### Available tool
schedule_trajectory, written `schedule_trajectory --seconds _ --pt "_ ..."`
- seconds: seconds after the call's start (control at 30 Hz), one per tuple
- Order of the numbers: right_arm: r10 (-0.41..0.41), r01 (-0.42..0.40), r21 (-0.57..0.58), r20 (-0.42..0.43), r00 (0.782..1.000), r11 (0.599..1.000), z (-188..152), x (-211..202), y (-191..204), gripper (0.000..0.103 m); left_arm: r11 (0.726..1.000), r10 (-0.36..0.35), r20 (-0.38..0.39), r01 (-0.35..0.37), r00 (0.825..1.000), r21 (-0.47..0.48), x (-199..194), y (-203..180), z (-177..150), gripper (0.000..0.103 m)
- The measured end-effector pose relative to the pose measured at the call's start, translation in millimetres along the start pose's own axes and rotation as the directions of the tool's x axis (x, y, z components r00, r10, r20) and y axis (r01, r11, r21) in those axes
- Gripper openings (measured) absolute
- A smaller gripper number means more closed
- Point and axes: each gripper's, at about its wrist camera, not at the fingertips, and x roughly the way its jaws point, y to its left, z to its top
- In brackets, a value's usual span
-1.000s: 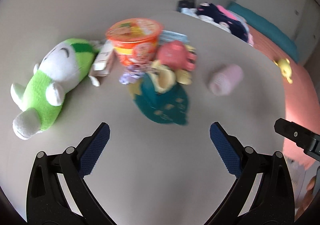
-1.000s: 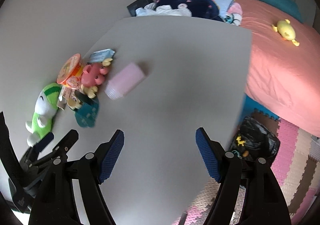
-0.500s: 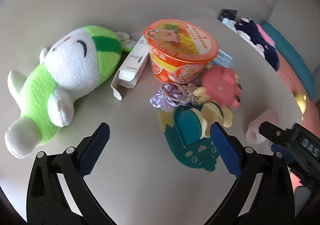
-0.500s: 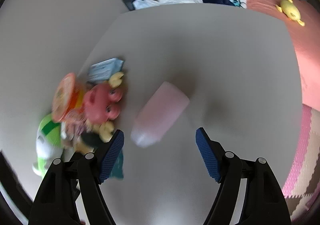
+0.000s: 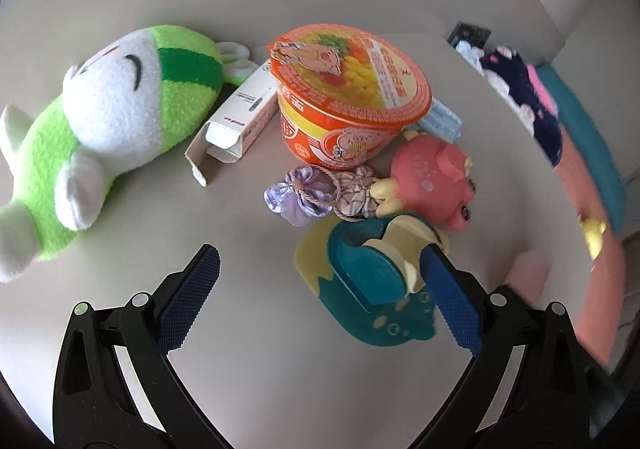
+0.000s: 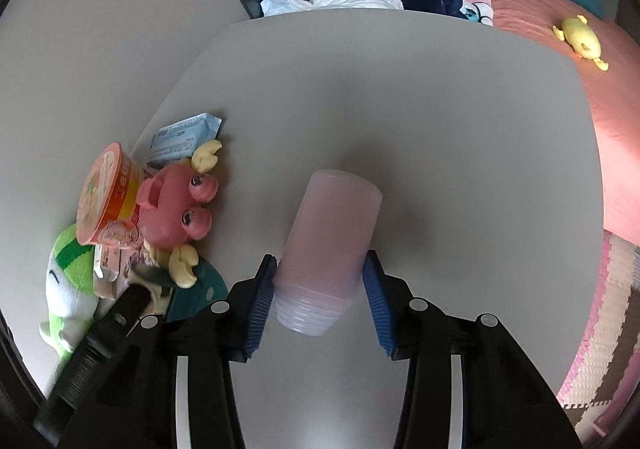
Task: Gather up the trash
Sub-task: 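Grasp the pink cup with the right gripper while the left gripper grasps the teal toy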
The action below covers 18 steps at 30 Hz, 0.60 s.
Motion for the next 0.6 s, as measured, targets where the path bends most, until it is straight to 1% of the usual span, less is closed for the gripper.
schedule_trajectory --seconds 0.03,0.07,0.1,0.13,0.17,0.23,0.27,0.3,0.33,0.4,0.5,0.53,0.6 --pt "0.007 -0.007 -0.003 -0.001 1.0 1.0 -0.7 -1.0 -0.7 0.046 1.0 0.001 0.009 -0.001 1.0 -0.001 -2.8 -1.1 0.0 0.097" --pt "0.013 -0.013 -0.005 0.0 1.0 1.0 -2.6 -2.3 -1.7 0.046 1.0 0.008 0.017 -0.008 1.0 0.018 -4.1 -4.6 0.1 0.097" --pt "0.018 -0.018 -0.006 0.0 1.0 1.0 -2.4 -2.5 -1.7 0.046 0.998 0.027 0.026 -0.028 0.999 0.05 -3.2 -9.3 0.5 0.092" --pt "0.024 -0.024 -0.007 0.0 1.0 1.0 -3.0 -2.9 -1.6 0.046 0.995 0.058 0.013 -0.059 0.998 0.083 2.0 -14.2 0.5 0.085" --pt "0.03 -0.03 -0.007 0.001 1.0 1.0 -3.5 -3.5 -1.5 0.046 0.995 0.045 -0.007 -0.044 0.999 0.086 6.4 -14.6 0.8 0.077" --pt "0.041 -0.041 -0.006 0.005 0.999 0.999 -4.5 -5.8 -2.1 0.046 0.999 -0.011 -0.031 0.013 0.999 0.045 8.4 -10.8 3.9 0.063" --pt "0.045 -0.045 -0.008 0.007 0.999 0.999 -5.1 -7.1 -2.4 0.046 0.998 -0.043 -0.042 0.045 0.998 0.036 7.9 -10.7 5.0 0.047" --pt "0.046 -0.046 -0.01 0.01 0.999 0.999 -5.6 -8.3 -2.9 0.046 0.996 -0.076 -0.056 0.078 0.996 0.032 6.3 -12.1 6.0 0.025" --pt "0.047 -0.047 -0.01 0.013 0.999 0.999 -6.4 -9.7 -3.8 0.045 0.995 -0.095 -0.063 0.097 0.993 0.034 5.3 -13.8 5.6 0.017" --pt "0.055 -0.055 -0.003 0.017 0.998 0.998 -8.4 -13.4 -6.6 0.045 0.989 -0.135 -0.074 0.14 0.988 0.056 5.6 -16.5 4.7 0.011" --pt "0.067 -0.067 -0.005 0.032 0.997 0.998 -12.0 -22.1 -10.2 0.045 0.973 -0.203 -0.075 0.21 0.976 0.099 -0.7 -16.1 1.1 0.009" --pt "0.068 -0.068 -0.01 0.037 0.997 0.998 -12.3 -24.5 -10.7 0.045 0.968 -0.211 -0.075 0.219 0.975 0.123 -4.5 -16.2 -1.7 0.009" --pt "0.076 -0.075 -0.013 0.049 0.996 0.997 -14.5 -32.1 -12.9 0.045 0.958 -0.207 -0.06 0.215 0.976 0.188 -13.6 -20.2 -8.1 0.009"
